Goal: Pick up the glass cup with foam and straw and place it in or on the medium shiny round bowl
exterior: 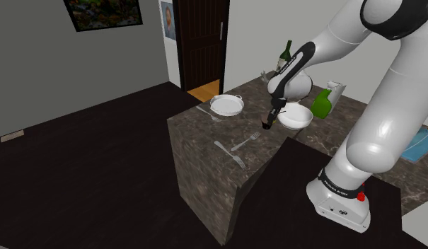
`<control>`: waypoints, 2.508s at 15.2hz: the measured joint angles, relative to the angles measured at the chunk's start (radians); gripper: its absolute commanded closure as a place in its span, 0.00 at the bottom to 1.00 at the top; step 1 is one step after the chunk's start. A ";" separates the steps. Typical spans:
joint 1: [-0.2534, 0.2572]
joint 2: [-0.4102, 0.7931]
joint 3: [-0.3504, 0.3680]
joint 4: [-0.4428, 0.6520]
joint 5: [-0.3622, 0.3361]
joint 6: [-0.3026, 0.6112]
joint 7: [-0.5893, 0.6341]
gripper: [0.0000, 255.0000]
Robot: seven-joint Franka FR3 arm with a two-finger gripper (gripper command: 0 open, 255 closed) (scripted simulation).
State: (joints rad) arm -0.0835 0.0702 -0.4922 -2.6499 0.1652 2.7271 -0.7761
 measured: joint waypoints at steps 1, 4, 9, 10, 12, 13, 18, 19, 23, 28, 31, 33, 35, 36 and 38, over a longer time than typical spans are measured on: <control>0.002 -0.016 -0.005 0.000 -0.021 -0.013 0.016 1.00; 0.002 -0.071 -0.018 -0.002 -0.092 -0.058 0.069 1.00; -0.010 -0.151 -0.019 0.003 -0.176 -0.132 0.130 1.00; -0.013 -0.167 -0.018 0.006 -0.190 -0.149 0.140 1.00; -0.020 -0.196 -0.015 0.011 -0.214 -0.180 0.157 1.00; -0.023 -0.209 -0.013 0.017 -0.223 -0.198 0.163 1.00; -0.035 -0.277 0.002 0.035 -0.264 -0.278 0.199 1.00; -0.038 -0.289 0.005 0.035 -0.271 -0.290 0.204 1.00; -0.049 -0.344 0.018 0.057 -0.294 -0.363 0.223 1.00; -0.055 -0.390 0.032 0.091 -0.307 -0.442 0.237 1.00; -0.070 -0.400 0.013 0.106 -0.317 -0.464 0.209 1.00; -0.090 -0.400 -0.019 0.119 -0.326 -0.475 0.164 1.00; -0.103 -0.382 -0.054 0.139 -0.326 -0.476 0.115 1.00; -0.115 -0.382 -0.074 0.149 -0.331 -0.484 0.085 1.00; -0.131 -0.363 -0.115 0.171 -0.330 -0.486 0.027 1.00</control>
State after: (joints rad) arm -0.2142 -0.2930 -0.6068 -2.4786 -0.1645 2.2408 -0.7490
